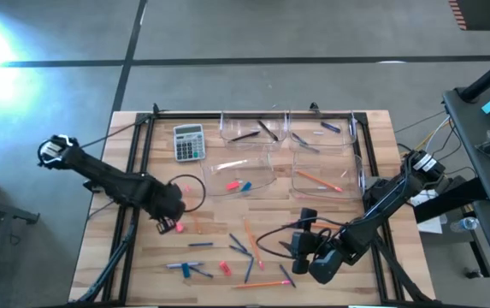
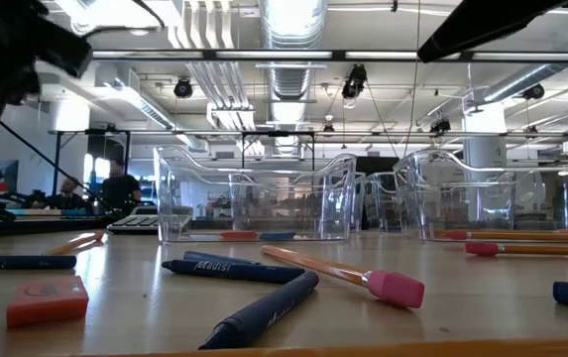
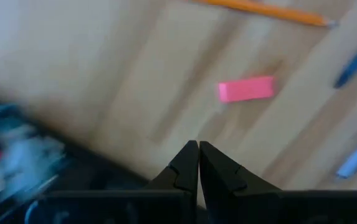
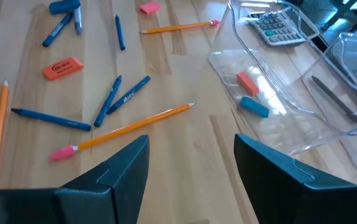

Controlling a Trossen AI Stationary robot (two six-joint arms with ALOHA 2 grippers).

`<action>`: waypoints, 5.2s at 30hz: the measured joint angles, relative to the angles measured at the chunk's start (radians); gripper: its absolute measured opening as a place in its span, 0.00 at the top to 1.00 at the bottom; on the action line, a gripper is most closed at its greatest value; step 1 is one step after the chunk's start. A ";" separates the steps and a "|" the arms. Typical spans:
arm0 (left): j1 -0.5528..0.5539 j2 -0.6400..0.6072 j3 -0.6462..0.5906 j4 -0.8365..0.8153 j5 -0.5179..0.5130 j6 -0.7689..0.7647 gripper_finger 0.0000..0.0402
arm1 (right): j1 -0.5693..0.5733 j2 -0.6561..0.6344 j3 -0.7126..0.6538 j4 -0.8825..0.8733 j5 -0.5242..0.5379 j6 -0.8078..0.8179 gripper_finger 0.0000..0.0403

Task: Sort crayons/erasers/pens/pencils in bins
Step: Put the pink eraser into the bottom left transparent bin, then put the orange pencil into the bottom right transparent bin

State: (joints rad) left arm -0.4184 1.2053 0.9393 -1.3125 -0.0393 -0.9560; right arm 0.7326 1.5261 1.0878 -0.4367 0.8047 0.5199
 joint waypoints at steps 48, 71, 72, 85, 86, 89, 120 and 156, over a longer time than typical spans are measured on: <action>-0.321 0.396 -0.063 0.402 -0.229 -0.459 0.39 | 0.000 0.000 -0.011 0.000 0.035 -0.005 0.44; -0.315 0.508 -0.077 0.394 -0.239 -0.471 0.50 | 0.000 0.000 -0.011 0.000 0.035 -0.004 0.44; -0.315 0.514 -0.077 0.396 -0.237 -0.471 0.53 | 0.000 0.000 -0.011 0.000 0.035 -0.004 0.44; -0.314 0.480 -0.079 0.415 -0.212 -0.418 0.98 | 0.000 0.000 -0.011 0.000 0.035 -0.004 0.44; -0.314 0.464 -0.079 0.415 -0.212 -0.415 0.99 | 0.000 0.000 -0.011 0.000 0.035 -0.004 0.44; -0.314 0.405 -0.079 0.413 -0.228 -0.401 1.00 | 0.000 0.000 -0.011 0.001 0.035 -0.003 0.44; 0.212 0.072 0.069 0.783 -0.420 0.529 1.00 | -0.009 0.000 -0.012 0.008 0.035 0.047 0.44; 0.019 -0.321 -0.436 1.593 -0.566 0.738 0.59 | -0.025 0.000 -0.068 0.035 0.036 0.089 0.44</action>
State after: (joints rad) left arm -0.3990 0.8842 0.5032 0.2808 -0.6056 -0.2182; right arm 0.7072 1.5261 1.0203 -0.4017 0.8402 0.6093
